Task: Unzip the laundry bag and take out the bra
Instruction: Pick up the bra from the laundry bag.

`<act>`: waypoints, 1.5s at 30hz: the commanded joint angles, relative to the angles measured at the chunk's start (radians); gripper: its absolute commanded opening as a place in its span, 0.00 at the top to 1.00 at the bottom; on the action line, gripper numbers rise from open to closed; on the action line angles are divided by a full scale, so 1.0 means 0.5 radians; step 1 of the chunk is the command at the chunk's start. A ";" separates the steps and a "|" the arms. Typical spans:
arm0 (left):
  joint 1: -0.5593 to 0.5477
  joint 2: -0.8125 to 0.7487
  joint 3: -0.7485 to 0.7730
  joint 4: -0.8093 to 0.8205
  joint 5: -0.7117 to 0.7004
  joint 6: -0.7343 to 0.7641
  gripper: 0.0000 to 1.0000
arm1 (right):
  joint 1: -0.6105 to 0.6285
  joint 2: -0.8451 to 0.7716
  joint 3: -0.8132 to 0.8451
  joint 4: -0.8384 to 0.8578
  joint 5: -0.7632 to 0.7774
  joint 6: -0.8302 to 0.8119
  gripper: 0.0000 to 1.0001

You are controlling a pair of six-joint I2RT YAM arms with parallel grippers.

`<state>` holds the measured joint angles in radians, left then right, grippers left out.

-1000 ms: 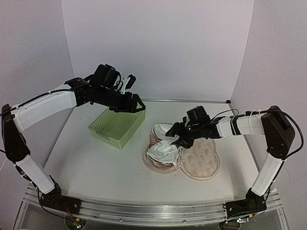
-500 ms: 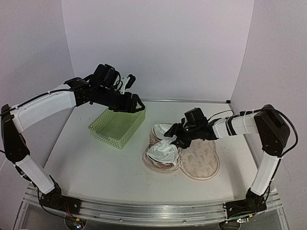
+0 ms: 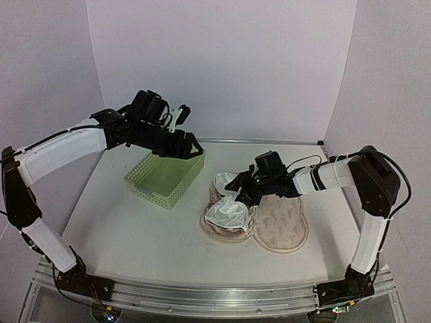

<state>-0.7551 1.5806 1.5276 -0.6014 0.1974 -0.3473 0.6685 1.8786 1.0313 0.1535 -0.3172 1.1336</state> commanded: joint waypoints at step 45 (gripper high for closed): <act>0.408 -0.387 -0.395 -0.040 -0.536 -0.135 0.26 | 0.050 -0.524 0.411 0.021 0.062 -0.024 1.00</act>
<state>-0.5640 1.4525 1.3403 -0.6304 0.0219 -0.3977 0.6861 1.6756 1.1240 0.1722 -0.3019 1.1629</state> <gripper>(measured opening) 0.739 0.034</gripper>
